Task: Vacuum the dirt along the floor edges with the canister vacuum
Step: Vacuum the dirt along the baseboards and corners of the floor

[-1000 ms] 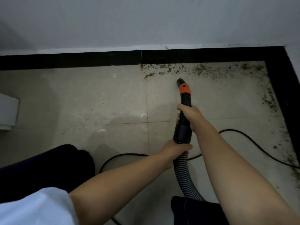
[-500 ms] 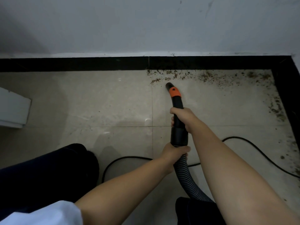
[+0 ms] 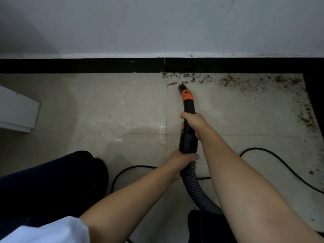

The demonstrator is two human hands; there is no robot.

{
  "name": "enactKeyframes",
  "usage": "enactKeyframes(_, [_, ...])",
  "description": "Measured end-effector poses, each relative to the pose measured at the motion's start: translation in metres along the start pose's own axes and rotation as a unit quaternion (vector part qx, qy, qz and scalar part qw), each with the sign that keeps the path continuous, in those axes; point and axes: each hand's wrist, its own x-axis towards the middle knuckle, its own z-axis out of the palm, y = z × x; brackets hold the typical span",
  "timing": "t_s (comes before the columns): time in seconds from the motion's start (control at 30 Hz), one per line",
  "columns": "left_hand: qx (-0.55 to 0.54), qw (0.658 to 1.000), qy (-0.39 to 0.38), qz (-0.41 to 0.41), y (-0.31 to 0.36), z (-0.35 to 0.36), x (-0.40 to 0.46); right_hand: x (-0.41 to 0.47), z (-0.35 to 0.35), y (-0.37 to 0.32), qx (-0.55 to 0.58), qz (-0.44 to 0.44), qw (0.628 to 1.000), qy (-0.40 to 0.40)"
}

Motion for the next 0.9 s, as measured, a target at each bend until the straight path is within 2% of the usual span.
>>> enactKeyframes(0.2, [0.063, 0.997, -0.036, -0.007, 0.018, 0.02, 0.009, 0.006, -0.035, -0.006, 0.061, -0.003, 0.996, 0.07])
enactKeyframes(0.37, [0.072, 0.997, -0.042, -0.003, 0.027, 0.029, 0.014, 0.012, -0.046, -0.013, 0.078, -0.006, 0.994, 0.076])
enactKeyframes(0.57, [0.048, 0.999, -0.026, 0.001, 0.024, 0.017, 0.012, 0.016, -0.028, -0.012, 0.047, 0.0, 0.998, 0.05])
enactKeyframes(0.9, [-0.046, 0.997, 0.058, 0.009, -0.003, -0.015, 0.0, 0.01, 0.032, -0.004, -0.04, 0.004, 0.998, -0.043])
